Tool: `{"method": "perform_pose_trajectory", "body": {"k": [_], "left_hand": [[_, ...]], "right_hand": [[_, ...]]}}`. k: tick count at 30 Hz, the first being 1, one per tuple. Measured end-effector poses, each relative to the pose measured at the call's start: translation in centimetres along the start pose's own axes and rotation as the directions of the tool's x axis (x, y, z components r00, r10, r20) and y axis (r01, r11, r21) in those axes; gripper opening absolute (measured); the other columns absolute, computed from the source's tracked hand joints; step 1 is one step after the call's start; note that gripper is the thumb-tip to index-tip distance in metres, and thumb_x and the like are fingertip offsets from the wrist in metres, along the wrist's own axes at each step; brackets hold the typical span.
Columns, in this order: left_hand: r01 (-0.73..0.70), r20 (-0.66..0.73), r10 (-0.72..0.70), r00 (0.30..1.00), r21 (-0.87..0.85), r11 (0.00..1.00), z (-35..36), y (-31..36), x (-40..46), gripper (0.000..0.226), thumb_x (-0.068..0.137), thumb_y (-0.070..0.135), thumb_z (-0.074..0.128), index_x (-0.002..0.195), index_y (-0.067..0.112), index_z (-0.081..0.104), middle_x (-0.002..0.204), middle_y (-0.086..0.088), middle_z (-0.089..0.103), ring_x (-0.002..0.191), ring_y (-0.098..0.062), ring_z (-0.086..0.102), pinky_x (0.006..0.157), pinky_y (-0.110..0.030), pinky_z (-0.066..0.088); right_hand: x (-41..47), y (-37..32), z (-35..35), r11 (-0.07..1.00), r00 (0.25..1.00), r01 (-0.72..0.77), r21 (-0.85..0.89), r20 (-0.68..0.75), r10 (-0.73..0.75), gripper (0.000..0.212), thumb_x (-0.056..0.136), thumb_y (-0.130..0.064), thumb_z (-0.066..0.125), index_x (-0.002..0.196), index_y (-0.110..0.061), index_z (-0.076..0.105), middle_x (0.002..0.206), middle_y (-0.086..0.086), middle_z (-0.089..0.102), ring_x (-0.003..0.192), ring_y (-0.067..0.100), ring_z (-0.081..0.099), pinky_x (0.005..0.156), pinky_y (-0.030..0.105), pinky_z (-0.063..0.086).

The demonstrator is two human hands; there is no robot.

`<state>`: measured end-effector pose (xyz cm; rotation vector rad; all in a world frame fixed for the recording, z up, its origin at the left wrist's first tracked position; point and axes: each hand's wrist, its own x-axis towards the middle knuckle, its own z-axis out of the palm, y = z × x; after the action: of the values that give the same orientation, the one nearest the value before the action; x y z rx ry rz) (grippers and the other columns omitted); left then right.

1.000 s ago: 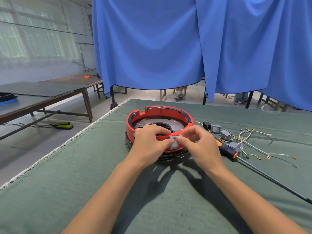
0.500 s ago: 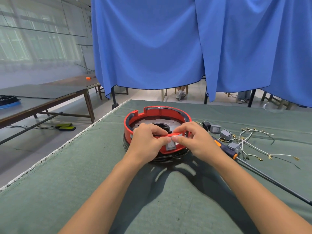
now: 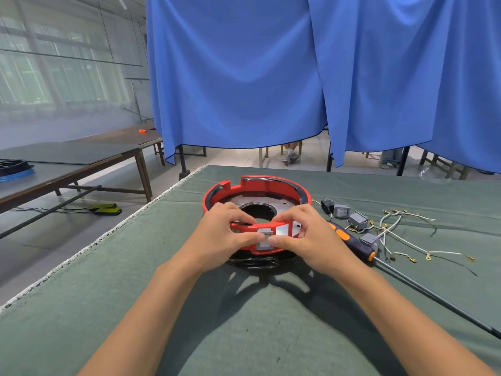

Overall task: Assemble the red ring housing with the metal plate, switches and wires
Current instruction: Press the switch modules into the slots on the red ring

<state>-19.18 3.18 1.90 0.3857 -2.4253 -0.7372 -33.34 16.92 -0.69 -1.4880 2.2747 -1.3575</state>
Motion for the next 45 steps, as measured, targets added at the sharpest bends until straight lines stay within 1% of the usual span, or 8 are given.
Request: {"method": "perform_pose_trajectory", "body": {"k": [11,20,24,28,35,38,41,45], "left_hand": [[-0.023,-0.075,0.02,0.997,-0.039,0.999,0.6,0.2,0.1,0.017,0.074,0.026,0.079,0.089,0.017,0.077,0.082,-0.001,0.062,0.078,-0.012,0.059,0.072,-0.032,0.049],[-0.025,0.061,0.027,0.998,-0.03,0.999,0.1,-0.4,-0.2,0.036,0.067,0.021,0.082,0.102,0.026,0.073,0.093,0.004,0.065,0.088,-0.011,0.061,0.083,-0.036,0.051],[-0.069,0.016,0.068,0.998,0.034,0.997,0.5,-0.3,-0.5,0.04,0.067,0.022,0.081,0.106,0.028,0.073,0.089,0.001,0.067,0.087,-0.016,0.061,0.083,-0.042,0.047],[-0.091,-0.007,0.092,0.996,0.059,0.994,0.7,-0.5,-0.7,0.041,0.07,0.026,0.079,0.109,0.033,0.071,0.083,0.003,0.063,0.084,-0.015,0.056,0.084,-0.043,0.045],[-0.121,-0.074,0.133,0.988,0.147,0.982,1.4,-0.3,-1.0,0.041,0.074,0.022,0.075,0.113,0.033,0.069,0.084,0.006,0.061,0.086,-0.012,0.052,0.09,-0.03,0.035],[-0.12,-0.053,0.131,0.99,0.184,0.976,1.7,-0.1,-1.1,0.038,0.079,0.034,0.059,0.116,0.037,0.065,0.087,0.013,0.056,0.089,-0.005,0.044,0.096,-0.027,0.028],[-0.101,-0.098,0.13,0.987,0.259,0.961,2.5,0.1,-1.3,0.037,0.083,0.048,0.049,0.115,0.038,0.064,0.095,0.012,0.058,0.098,-0.008,0.047,0.097,-0.028,0.026],[-0.061,-0.195,0.14,0.971,0.361,0.93,4.6,1.5,-1.5,0.031,0.086,0.041,0.053,0.104,0.024,0.071,0.091,0.002,0.064,0.09,-0.021,0.056,0.09,-0.034,0.035]], "right_hand": [[0.0,-0.9,0.5,0.997,0.993,-0.014,-0.076,-0.122,0.004,0.023,0.074,-0.043,0.074,0.083,-0.045,0.054,0.103,-0.016,0.055,0.097,0.004,0.053,0.085,0.035,0.047],[-0.6,0.1,-0.8,0.999,0.998,0.026,-0.033,0.063,-0.024,0.04,0.075,-0.023,0.078,0.106,-0.042,0.059,0.109,-0.022,0.046,0.083,-0.016,0.05,0.075,0.013,0.037],[-0.8,0.0,0.3,0.993,0.996,0.052,-0.105,-0.062,-0.059,0.04,0.073,-0.03,0.079,0.099,-0.046,0.053,0.108,-0.021,0.046,0.104,0.006,0.052,0.089,0.031,0.044],[-0.9,0.1,0.4,0.988,0.995,0.065,-0.142,-0.067,-0.075,0.038,0.073,-0.036,0.078,0.1,-0.046,0.052,0.108,-0.022,0.046,0.105,0.008,0.053,0.088,0.036,0.047],[-1.0,-0.3,0.6,0.966,0.988,0.036,-0.256,-0.139,-0.074,0.033,0.074,-0.037,0.076,0.101,-0.039,0.058,0.104,-0.021,0.048,0.095,0.01,0.055,0.077,0.035,0.049],[-1.2,-0.2,0.7,0.977,0.99,0.057,-0.207,-0.114,-0.081,0.033,0.077,-0.036,0.074,0.105,-0.04,0.056,0.107,-0.02,0.046,0.098,0.008,0.055,0.08,0.032,0.049],[-1.5,0.2,0.4,0.977,0.988,0.068,-0.204,-0.126,-0.095,0.032,0.08,-0.033,0.067,0.109,-0.04,0.057,0.11,-0.023,0.046,0.079,-0.006,0.05,0.074,0.031,0.049],[-1.8,0.6,-0.7,0.954,0.943,-0.037,-0.297,-0.326,-0.065,0.024,0.083,-0.029,0.062,0.105,-0.036,0.06,0.11,-0.021,0.05,0.075,0.0,0.053,0.067,0.028,0.045]]}}
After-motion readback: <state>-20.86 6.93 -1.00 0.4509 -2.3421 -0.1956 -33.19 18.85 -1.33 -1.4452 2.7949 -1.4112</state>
